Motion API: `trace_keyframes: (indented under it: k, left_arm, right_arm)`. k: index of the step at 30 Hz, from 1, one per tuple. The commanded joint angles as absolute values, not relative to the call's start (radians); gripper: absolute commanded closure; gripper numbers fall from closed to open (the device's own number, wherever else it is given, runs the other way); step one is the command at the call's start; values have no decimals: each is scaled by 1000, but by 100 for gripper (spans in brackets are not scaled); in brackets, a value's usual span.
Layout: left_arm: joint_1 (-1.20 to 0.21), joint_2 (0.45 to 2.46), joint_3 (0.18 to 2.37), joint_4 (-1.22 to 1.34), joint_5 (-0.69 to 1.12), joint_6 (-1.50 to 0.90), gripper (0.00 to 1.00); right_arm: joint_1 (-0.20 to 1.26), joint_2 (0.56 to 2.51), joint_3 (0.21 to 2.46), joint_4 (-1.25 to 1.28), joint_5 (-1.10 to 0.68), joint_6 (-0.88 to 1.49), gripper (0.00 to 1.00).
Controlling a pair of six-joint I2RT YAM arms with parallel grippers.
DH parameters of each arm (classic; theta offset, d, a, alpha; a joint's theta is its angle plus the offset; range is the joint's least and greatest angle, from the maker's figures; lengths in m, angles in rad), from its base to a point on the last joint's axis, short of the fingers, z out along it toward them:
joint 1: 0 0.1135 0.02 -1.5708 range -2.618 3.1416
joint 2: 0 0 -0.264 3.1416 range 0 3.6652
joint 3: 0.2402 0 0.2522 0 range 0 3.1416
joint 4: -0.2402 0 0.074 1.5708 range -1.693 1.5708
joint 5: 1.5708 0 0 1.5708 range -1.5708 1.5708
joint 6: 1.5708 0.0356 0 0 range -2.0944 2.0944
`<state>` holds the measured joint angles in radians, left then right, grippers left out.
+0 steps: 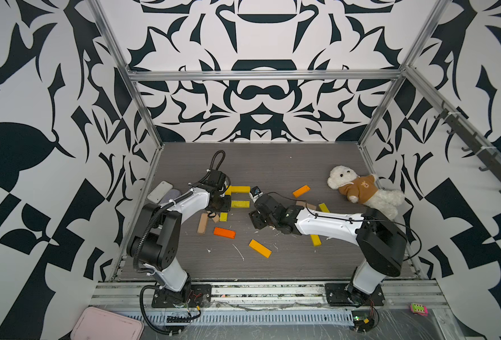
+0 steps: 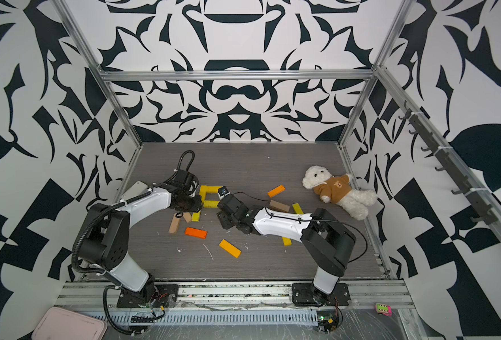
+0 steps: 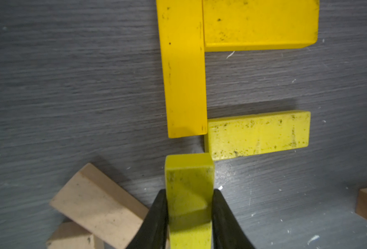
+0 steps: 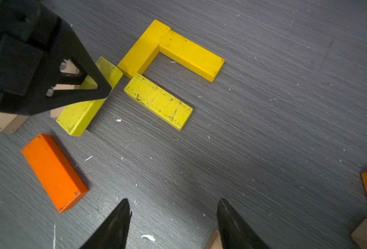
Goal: Assemble the number 8 with building blocks
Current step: Place the building block at the center of the board.
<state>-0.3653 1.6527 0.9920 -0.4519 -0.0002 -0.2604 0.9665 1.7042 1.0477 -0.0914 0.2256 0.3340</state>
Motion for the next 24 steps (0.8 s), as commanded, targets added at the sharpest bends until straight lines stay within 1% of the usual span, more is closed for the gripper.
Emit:
trace_keyframes:
  k: [1,10,15,18,24]
  left_arm:
    - [-368,1673,997,-480,-22,-260,66]
    - [-369,1705,1003,-486,-8,-261,61]
    - [-368,1706,1002,-489,-8,-264,53]
    - [-368,1698,997,-492,-1,-269,45]
    - [-379,1667,983,-511,16,-294,47]
  right_arm:
    - [970,1675,1043,-74,246,334,33]
    - [970,1680,1037,-69,247,339,33]
    - [970,1685,1035,-64,246,344,33]
    - [969,1684,1033,-62,242,345,33]
    - [970,1674,1022,-58,245,347,33]
